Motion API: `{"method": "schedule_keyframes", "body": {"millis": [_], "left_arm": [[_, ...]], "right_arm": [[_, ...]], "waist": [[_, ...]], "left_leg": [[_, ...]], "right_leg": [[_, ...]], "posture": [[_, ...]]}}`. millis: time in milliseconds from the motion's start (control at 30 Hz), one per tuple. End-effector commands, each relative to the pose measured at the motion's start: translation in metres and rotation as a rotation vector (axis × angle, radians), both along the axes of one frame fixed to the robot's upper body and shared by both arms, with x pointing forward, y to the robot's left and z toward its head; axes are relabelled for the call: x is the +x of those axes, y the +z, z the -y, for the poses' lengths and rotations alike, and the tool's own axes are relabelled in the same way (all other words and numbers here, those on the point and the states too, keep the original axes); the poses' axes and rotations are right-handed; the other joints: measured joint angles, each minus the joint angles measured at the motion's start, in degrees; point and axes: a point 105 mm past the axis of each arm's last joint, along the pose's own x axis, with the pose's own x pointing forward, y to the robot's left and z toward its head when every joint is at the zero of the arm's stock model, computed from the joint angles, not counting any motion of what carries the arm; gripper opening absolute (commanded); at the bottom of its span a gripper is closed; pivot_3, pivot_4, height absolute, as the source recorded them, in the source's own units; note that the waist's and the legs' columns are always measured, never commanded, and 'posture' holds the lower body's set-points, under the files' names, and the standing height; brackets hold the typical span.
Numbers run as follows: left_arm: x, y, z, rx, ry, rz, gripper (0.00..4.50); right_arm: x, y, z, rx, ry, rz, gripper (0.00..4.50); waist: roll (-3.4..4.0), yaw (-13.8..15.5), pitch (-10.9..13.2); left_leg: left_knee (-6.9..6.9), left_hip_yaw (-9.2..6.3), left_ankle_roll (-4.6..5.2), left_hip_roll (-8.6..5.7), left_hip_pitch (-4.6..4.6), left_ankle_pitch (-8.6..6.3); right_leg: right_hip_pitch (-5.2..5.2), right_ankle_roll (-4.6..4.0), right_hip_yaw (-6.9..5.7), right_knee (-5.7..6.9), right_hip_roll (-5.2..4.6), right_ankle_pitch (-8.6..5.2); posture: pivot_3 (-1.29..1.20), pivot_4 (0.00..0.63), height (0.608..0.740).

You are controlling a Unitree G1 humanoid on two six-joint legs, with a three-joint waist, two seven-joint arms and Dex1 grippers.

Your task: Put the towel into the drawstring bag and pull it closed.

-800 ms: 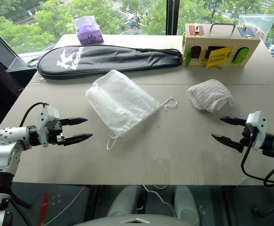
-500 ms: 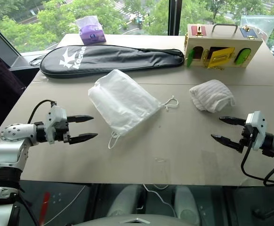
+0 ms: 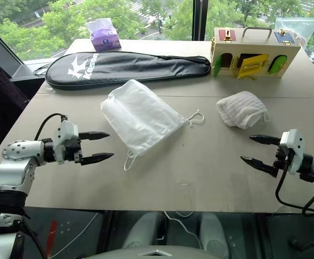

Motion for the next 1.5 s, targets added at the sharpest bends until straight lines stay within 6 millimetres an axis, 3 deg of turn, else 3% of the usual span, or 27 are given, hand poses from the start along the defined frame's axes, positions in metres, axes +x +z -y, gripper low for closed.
{"method": "schedule_keyframes", "body": {"millis": [33, 267, 500, 667, 1033, 1233, 1367, 1500], "left_arm": [[-0.002, 0.021, 0.026, -0.041, -0.116, 0.043, 3.82], [0.009, 0.028, 0.077, -0.045, -0.172, 0.127, 3.82], [0.021, 0.032, 0.128, -0.103, -0.037, 0.326, 3.82], [0.030, 0.022, 0.135, 0.019, 0.108, 0.425, 3.82], [0.008, 0.000, 0.147, 0.225, 0.205, 0.655, 3.82], [-0.011, -0.016, 0.159, 0.262, 0.194, 0.673, 3.82], [-0.009, -0.015, 0.156, 0.276, 0.270, 0.692, 3.82], [0.002, -0.015, 0.140, 0.319, 0.429, 0.734, 3.82]], "right_arm": [[-0.006, 0.016, -0.005, 0.028, -0.008, 0.070, 4.32], [-0.021, 0.027, -0.042, 0.133, -0.051, 0.092, 4.32], [-0.048, 0.019, -0.066, 0.181, -0.153, 0.087, 4.32], [-0.059, 0.016, -0.072, 0.213, -0.220, 0.088, 4.32], [-0.070, 0.013, -0.071, 0.219, -0.267, 0.065, 4.32], [-0.078, 0.014, -0.071, 0.200, -0.249, 0.026, 4.32], [-0.081, 0.017, -0.070, 0.199, -0.247, 0.019, 4.32], [-0.079, 0.021, -0.075, 0.201, -0.210, 0.045, 4.32]], "waist": [[-0.01, 0.2, 0.0], [-0.02, 0.2, 0.0], [-0.08, 0.9, 0.0], [-0.11, 1.0, 0.0], [-0.11, 1.2, 0.0], [-0.11, 1.3, 0.0], [-0.10, 1.3, 0.0], [-0.16, 1.3, 0.0]], "left_leg": [[0.03, -0.01, 0.00, 0.00, -0.02, 0.00], [0.11, -0.05, 0.00, 0.00, -0.03, 0.00], [0.30, -0.08, 0.00, -0.02, -0.07, 0.00], [0.37, -0.01, 0.00, -0.01, 0.04, 0.00], [0.57, -0.04, 0.00, 0.01, 0.01, 0.00], [0.57, -0.02, 0.00, 0.01, 0.00, -0.01], [0.58, -0.05, 0.00, 0.02, -0.01, 0.00], [0.61, -0.03, 0.00, 0.02, -0.02, 0.00]], "right_leg": [[0.00, 0.00, -0.01, 0.01, 0.00, 0.00], [0.01, 0.01, -0.01, 0.10, 0.02, 0.00], [0.05, 0.02, 0.02, 0.17, 0.08, 0.00], [0.03, 0.04, 0.19, 0.38, 0.11, -0.03], [0.04, 0.02, 0.40, 0.47, -0.08, -0.04], [0.04, 0.02, 0.41, 0.45, -0.10, -0.05], [0.04, -0.05, 0.39, 0.45, -0.13, -0.09], [0.04, 0.02, 0.37, 0.45, -0.11, -0.06]], "posture": [[0.00, 0.150, 0.740], [0.00, 0.150, 0.740], [0.00, 0.150, 0.740], [0.00, 0.150, 0.740], [0.00, 0.150, 0.740], [0.00, 0.150, 0.740], [0.00, 0.150, 0.740], [0.00, 0.150, 0.740]]}}
